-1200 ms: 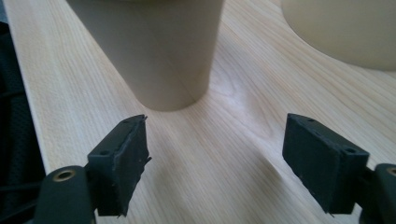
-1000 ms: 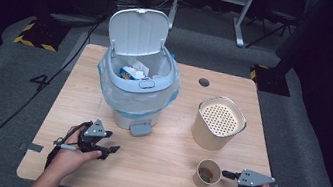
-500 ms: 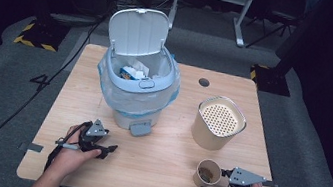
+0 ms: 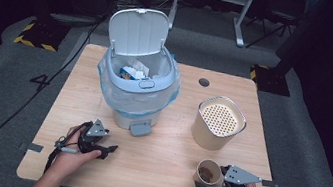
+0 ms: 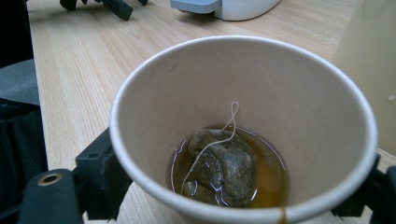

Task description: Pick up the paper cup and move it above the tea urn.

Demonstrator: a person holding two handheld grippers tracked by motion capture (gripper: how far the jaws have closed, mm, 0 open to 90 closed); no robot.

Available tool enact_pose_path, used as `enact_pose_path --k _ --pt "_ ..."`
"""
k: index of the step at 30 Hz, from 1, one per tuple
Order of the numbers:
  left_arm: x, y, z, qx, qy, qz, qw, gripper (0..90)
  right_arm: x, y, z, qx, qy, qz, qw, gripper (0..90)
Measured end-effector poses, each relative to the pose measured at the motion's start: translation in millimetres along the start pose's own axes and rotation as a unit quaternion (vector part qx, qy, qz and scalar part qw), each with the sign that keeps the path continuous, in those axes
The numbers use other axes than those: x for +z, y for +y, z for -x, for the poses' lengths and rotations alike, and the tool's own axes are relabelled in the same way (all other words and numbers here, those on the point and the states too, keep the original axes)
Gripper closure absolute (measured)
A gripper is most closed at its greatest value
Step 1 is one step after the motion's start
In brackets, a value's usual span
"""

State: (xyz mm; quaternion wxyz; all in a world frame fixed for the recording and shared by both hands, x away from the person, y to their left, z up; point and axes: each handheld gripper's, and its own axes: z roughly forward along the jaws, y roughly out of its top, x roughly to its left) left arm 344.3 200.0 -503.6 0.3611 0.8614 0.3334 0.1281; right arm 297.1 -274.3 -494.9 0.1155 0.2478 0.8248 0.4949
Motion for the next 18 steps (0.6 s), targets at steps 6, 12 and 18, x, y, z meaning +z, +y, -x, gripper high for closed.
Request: enact_pose_path --k 6,12,18 --pt "0.0 0.0 0.0 0.0 0.001 0.0 1.0 30.6 -0.6 -1.5 4.3 0.008 0.005 0.009 0.9999 25.4" --pt "0.0 0.0 -0.1 0.001 0.0 0.0 1.0 30.6 -1.6 -1.0 6.6 0.008 0.015 0.01 0.9998 26.7" --pt "0.1 0.0 -0.1 0.0 0.0 0.0 1.0 30.6 -10.0 6.0 12.8 0.009 0.018 0.026 0.9995 26.8"
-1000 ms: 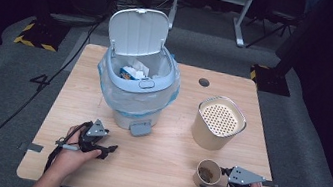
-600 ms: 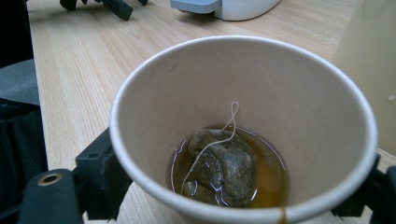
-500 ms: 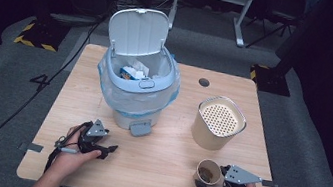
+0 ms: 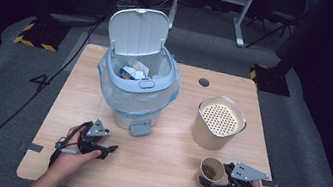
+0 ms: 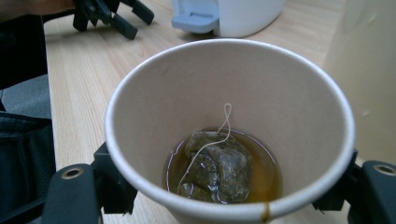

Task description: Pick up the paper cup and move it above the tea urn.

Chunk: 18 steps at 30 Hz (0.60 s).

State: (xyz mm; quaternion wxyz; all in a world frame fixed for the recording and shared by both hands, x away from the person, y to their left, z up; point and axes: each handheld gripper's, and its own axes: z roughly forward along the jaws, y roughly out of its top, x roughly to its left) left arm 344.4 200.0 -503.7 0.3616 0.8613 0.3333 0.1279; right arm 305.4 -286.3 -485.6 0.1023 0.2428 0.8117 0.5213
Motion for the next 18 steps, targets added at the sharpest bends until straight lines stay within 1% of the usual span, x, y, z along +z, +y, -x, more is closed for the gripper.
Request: enact_pose_path --k 2,3,6,7,11,18 --pt "0.0 0.0 -0.1 0.0 0.0 0.0 1.0 30.6 -3.5 4.0 2.2 -0.005 -0.002 0.003 1.0 26.8" --pt "0.0 0.0 -0.1 0.0 0.0 0.0 1.0 30.6 -5.2 6.1 2.9 -0.004 0.0 0.005 1.0 26.8" --pt "0.0 0.0 0.0 0.0 0.0 0.0 1.0 30.6 -11.1 13.7 6.9 -0.011 0.001 0.007 0.9999 26.9" --pt "0.0 0.0 -0.1 0.0 0.0 0.0 1.0 30.6 -12.7 15.4 7.3 -0.01 0.0 0.006 0.9999 26.9" --pt "0.0 0.0 -0.3 -0.001 -0.001 0.0 1.0 30.6 -20.1 24.5 11.7 -0.022 0.0 0.011 0.9997 27.0" --pt "0.3 0.3 -0.5 0.001 -0.003 0.0 1.0 29.9 -36.9 44.5 20.9 -0.026 -0.003 0.02 0.9995 27.1"
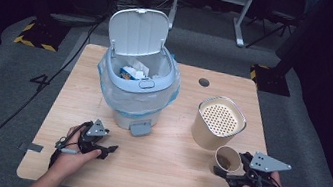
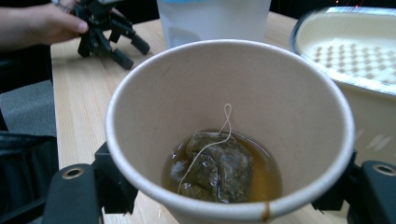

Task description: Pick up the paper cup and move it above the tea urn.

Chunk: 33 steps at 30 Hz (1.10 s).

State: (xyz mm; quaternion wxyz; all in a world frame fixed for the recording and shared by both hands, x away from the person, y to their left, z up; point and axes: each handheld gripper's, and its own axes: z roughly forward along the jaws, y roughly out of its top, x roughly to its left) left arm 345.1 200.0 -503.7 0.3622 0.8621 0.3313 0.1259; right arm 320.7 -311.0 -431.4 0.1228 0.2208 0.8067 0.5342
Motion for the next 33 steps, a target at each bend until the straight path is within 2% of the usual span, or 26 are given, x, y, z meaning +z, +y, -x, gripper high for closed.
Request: enact_pose_path --k 9,20,25,33 --pt "0.0 0.1 0.3 0.001 0.001 -0.001 1.0 29.7 -10.6 26.5 12.3 -0.008 0.004 0.002 1.0 27.4" --pt "1.2 1.2 1.8 -0.002 0.005 -0.003 1.0 27.3 -21.8 65.5 27.5 -0.018 -0.007 0.0 0.9998 27.6" --pt "1.3 1.1 1.9 -0.003 0.005 -0.002 1.0 27.1 -25.8 84.3 39.4 -0.019 -0.011 -0.002 0.9998 27.8" --pt "1.3 1.2 1.9 -0.002 0.003 -0.003 1.0 26.6 -28.0 104.4 57.9 -0.017 -0.026 0.005 0.9995 27.8"
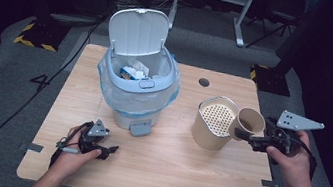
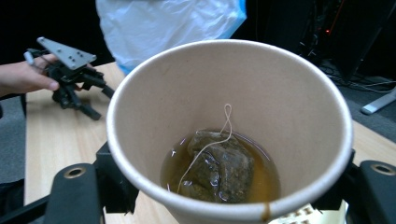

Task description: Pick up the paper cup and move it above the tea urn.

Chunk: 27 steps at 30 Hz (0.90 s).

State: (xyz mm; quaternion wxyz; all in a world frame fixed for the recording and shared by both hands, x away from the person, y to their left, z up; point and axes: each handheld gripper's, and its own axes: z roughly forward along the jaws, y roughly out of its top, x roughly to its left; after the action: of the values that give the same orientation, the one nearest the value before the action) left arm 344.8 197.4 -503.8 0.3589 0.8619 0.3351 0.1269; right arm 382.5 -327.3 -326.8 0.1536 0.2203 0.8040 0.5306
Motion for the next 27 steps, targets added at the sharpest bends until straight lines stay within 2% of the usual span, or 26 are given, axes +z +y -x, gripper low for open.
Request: enact_pose_path --k 13,18,27 --pt "0.2 0.1 0.2 0.004 -0.001 -0.001 1.0 24.5 9.8 16.1 38.2 0.001 -0.031 -0.003 0.9995 27.7" --pt "0.2 0.2 -0.2 0.004 -0.001 -0.003 1.0 24.2 19.3 18.7 51.1 0.007 -0.034 -0.005 0.9994 27.7" --pt "0.2 0.2 -0.3 0.002 -0.001 -0.002 1.0 23.9 39.2 17.4 65.2 0.012 -0.041 -0.02 0.9989 27.6"
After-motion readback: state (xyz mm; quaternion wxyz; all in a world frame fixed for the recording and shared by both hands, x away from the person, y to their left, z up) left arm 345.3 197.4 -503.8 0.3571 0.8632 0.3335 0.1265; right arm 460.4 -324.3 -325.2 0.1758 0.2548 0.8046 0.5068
